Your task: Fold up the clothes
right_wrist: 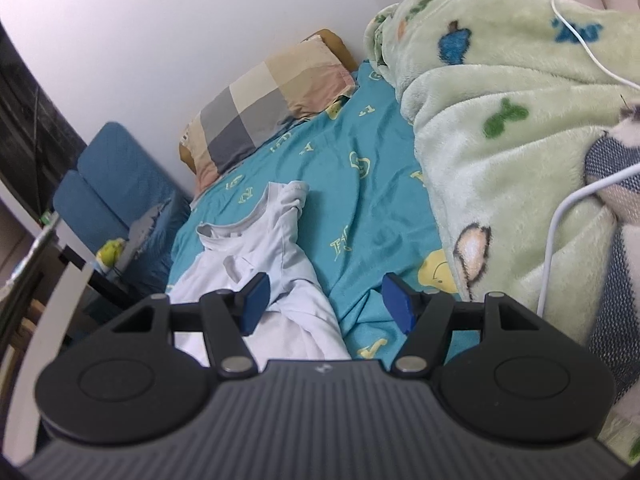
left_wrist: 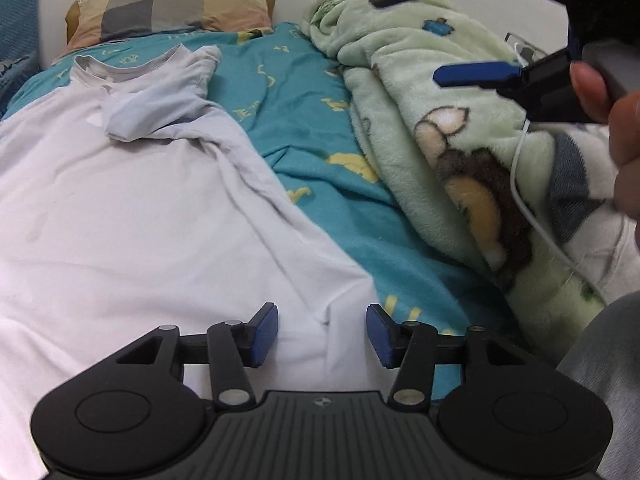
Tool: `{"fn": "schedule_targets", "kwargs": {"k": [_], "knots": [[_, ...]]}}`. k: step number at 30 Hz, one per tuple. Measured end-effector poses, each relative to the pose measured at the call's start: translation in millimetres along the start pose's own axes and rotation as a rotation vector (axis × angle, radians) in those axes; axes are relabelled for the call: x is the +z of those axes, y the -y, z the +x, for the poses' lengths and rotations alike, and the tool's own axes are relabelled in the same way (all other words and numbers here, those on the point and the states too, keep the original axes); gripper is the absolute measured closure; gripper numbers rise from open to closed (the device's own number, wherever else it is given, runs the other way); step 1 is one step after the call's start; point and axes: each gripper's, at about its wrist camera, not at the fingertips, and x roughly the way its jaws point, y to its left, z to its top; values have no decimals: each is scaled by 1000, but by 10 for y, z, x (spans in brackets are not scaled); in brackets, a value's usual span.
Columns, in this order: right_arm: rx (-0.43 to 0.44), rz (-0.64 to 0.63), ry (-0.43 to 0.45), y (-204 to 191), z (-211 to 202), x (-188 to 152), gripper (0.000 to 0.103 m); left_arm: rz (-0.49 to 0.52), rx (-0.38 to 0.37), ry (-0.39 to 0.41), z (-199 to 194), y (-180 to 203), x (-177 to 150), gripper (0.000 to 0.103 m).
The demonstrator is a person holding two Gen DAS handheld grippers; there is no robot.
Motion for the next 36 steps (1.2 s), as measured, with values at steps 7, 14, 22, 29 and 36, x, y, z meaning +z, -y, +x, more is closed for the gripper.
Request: {"fn": "schedule_targets", "kwargs": {"k": [7, 14, 22, 29, 36], "knots": [[23, 47, -10, 75, 17, 25, 37, 117, 60, -27, 164, 146, -77, 73], [44, 103, -21, 169, 32, 55, 37, 36, 19, 19, -118, 0, 35, 99], [62, 106, -63, 160, 102, 54, 37, -359, -120, 47, -945, -919, 2, 99], [62, 14, -160, -51, 261, -38, 37, -618, -66, -94, -805, -1698, -360, 99], [48, -65, -270, -253, 430, -257, 37, -525, -76, -124, -784, -1583, -281, 92]]}}
